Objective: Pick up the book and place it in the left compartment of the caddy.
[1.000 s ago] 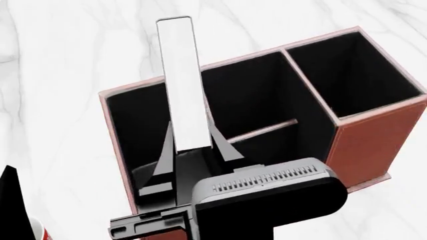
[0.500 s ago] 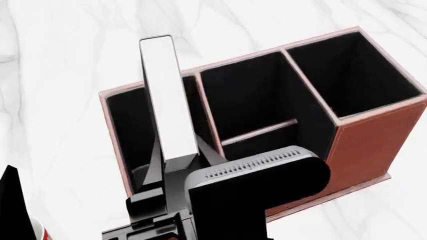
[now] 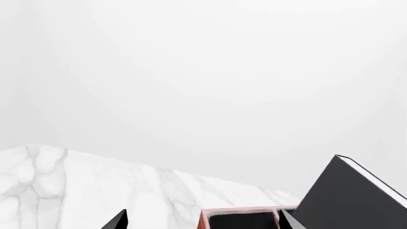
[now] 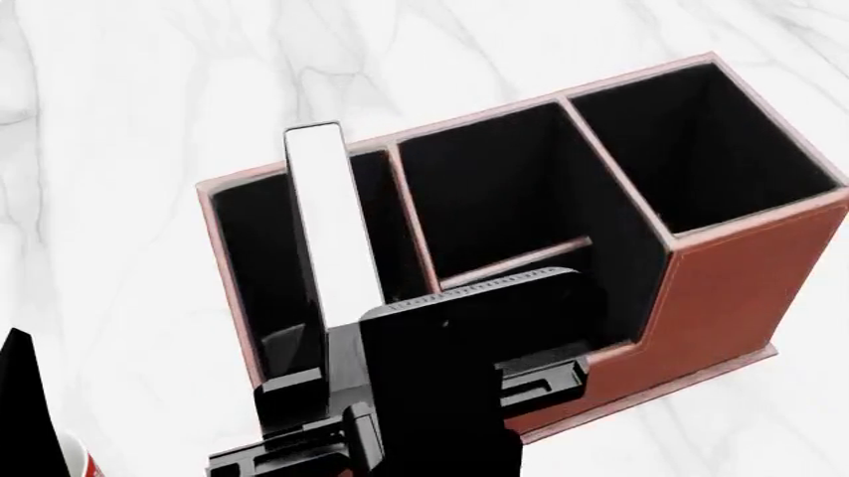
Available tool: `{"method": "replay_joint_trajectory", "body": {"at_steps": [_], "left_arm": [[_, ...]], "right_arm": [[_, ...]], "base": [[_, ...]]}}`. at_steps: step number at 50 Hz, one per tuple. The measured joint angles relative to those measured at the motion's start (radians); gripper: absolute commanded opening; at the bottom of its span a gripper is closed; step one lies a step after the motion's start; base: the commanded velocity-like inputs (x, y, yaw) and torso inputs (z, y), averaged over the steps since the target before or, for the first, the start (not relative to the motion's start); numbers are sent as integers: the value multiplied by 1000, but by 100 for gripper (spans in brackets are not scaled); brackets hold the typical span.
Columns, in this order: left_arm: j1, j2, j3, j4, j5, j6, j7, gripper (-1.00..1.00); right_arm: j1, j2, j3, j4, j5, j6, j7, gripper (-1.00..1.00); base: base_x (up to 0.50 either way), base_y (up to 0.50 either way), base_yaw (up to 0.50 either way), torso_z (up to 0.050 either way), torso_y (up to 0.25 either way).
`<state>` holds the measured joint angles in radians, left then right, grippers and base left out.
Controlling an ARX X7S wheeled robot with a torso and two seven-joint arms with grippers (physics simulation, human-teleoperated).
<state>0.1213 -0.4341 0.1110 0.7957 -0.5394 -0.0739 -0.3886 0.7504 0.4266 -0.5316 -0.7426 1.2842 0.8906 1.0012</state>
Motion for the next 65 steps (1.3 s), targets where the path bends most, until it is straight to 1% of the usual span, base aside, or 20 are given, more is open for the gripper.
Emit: {"method": "replay_joint_trajectory", "body": {"at_steps": [18,32,41,51,65], "left_arm": [[0,-5,0,2,-2,3,-7,100],[0,-10,1,2,-4,6,-10,100],[-1,-12,2,1,-6,8,-12,100],[-1,-14,1,-1,-8,11,-14,100],[-1,-18,0,-5,-11,17,-16,100]], "right_arm": [[16,8,-54,36,-71,11,-40,-100],[-30,54,-133,77,-273,-96,-190,-100],[-52,66,-170,142,-358,-156,-266,-100],[-56,58,-194,215,-404,-192,-318,-100],[-44,34,-208,288,-418,-206,-354,-100]], "base": [[0,0,0,1,1],[0,0,0,0,1],[0,0,0,0,2],[0,0,0,1,1],[0,0,0,0,1]]}}
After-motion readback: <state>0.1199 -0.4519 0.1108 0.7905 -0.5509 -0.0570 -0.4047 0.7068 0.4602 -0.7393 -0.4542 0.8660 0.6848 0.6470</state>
